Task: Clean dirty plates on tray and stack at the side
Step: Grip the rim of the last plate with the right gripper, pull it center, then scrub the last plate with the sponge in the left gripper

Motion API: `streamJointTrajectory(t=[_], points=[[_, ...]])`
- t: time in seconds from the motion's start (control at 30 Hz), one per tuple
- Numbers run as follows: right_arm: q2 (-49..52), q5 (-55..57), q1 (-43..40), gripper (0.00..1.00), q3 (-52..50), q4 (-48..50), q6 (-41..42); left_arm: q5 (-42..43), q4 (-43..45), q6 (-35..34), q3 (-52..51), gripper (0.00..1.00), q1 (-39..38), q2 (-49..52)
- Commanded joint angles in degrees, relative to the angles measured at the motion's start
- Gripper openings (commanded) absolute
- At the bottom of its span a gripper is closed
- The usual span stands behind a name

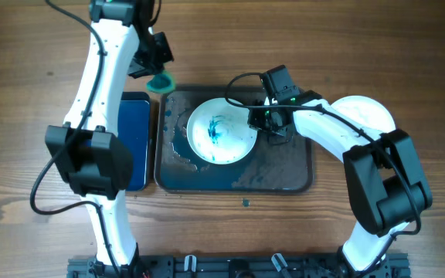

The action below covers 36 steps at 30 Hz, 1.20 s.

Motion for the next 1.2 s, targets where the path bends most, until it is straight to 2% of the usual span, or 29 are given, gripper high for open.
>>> streamJointTrajectory(t=[0.0, 0.17, 0.3, 0.33, 0.4, 0.43, 0.57, 0.63, 0.8, 0.93, 1.0, 1.17], points=[[0.83, -0.57, -0.02, 0.13, 0.79, 0.13, 0.96, 1.36, 1.07, 0.44, -0.26, 0.04, -3.21, -1.16], [1.03, -0.98, -0.02, 0.05, 0.79, -0.26, 1.64, 1.33, 4.46, -0.68, -5.86, 0.04, -7.28, -1.14], [1.22, -1.01, 0.00, 0.04, 0.50, -0.46, 4.02, 2.40, 6.62, -2.93, -10.64, 0.04, -8.57, -1.14], [1.22, -1.62, 0.04, 0.06, 0.52, -0.44, 4.02, 2.95, 6.91, -2.95, -11.32, 0.04, -8.72, -1.14], [1.25, -2.08, 0.04, 0.18, 0.50, -0.44, 4.02, 3.04, 7.28, -2.93, -12.04, 0.04, -8.92, -1.14], [1.25, -2.25, 0.22, 0.18, 0.52, -0.37, 4.02, 3.04, 7.30, -2.93, -12.11, 0.04, -8.92, -1.14], [2.71, -3.08, 1.31, 0.12, 0.52, 0.96, 5.79, 3.04, 7.56, -2.91, -12.15, 0.04, -8.98, -1.14], [3.72, -4.81, 1.31, 0.05, 0.52, 1.55, 6.01, 3.08, 7.98, -2.69, -12.22, 0.04, -9.25, -1.14], [4.09, -9.81, 0.76, 0.04, 0.83, 0.57, 2.91, 3.04, 7.65, 0.55, -12.61, 0.04, -10.64, -1.14], [4.09, -8.13, 0.61, 0.04, 4.44, -5.40, -2.95, 2.99, 8.81, 4.11, -16.22, 0.04, -10.67, -1.14], [4.09, -7.08, 0.31, 0.04, 5.97, -8.20, -5.40, 3.04, 11.82, 6.08, -20.92, 0.04, -10.56, -1.14], [4.13, -6.97, 0.24, 0.04, 5.97, -7.89, -5.35, 3.50, 18.34, 7.19, -30.69, 0.04, -10.97, -1.14]])
